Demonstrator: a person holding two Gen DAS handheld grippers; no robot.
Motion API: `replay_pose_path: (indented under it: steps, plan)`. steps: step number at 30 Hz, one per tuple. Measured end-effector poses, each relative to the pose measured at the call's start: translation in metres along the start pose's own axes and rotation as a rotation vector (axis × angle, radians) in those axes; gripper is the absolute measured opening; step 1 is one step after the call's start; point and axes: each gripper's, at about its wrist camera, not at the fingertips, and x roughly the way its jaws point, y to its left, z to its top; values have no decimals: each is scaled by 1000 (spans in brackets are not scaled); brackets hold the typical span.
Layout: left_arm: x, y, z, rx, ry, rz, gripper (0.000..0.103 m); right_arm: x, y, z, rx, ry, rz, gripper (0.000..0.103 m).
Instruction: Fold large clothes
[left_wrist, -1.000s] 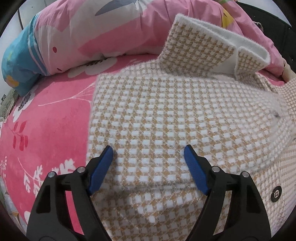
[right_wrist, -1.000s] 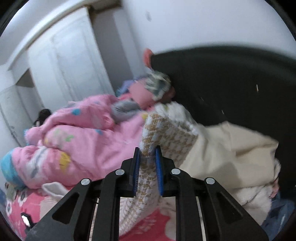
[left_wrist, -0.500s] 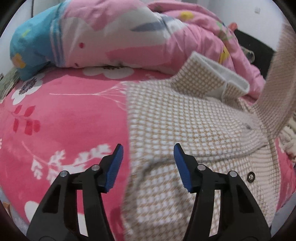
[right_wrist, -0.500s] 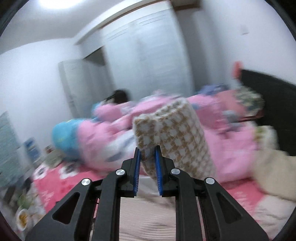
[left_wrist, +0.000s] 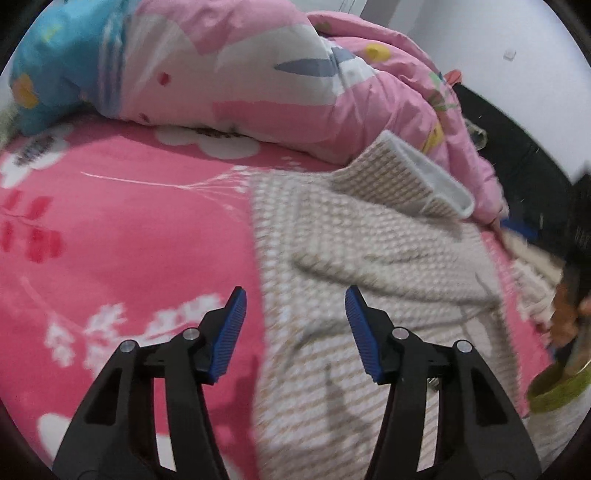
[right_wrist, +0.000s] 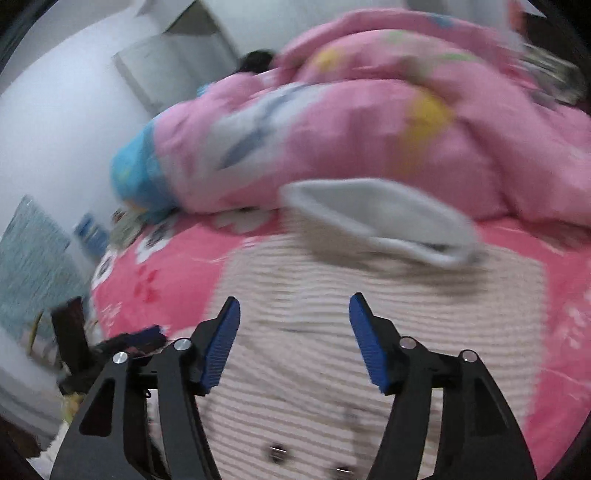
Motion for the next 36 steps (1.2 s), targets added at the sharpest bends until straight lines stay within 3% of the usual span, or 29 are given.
replay_pose_path:
  steps: [2, 5, 9, 11, 13, 20, 22, 25, 28, 32, 36]
  plan:
    - [27, -3, 17, -29, 44, -48, 53, -10, -46, -4, 60, -7, -58, 61]
    - [67, -3, 35, -76, 113, -45, 48, -25, -102, -20, 144, -16, -149, 61]
    - [109, -9, 47, -70, 188, 39, 28, -30, -155, -44, 209, -2, -184, 61]
    - [116, -16, 47, -33, 197, 72, 23, -23, -165, -52, 218, 10, -190, 61]
    - [113, -24, 47, 7, 186, 99, 11, -17, -175, -58, 224, 22, -193, 61]
    - [39, -64, 39, 162, -28, 148, 8, -14, -168, -58, 190, 7, -193, 61]
    - [33, -60, 32, 167, -37, 184, 8, -15, -161, -60, 158, 12, -203, 61]
    - [55, -46, 20, 190, 6, 256, 8, -9, -152, -60, 119, 29, -231, 61]
    - [82, -23, 12, 146, 75, 232, 11, -12, -140, -58, 81, 9, -250, 61]
    - [69, -19, 15, 120, 43, 210, 16, -19, -115, -49, -8, -39, -268, 61]
    - [36, -25, 24, 118, -84, 195, 17, -11, -88, -40, -114, -57, -262, 61]
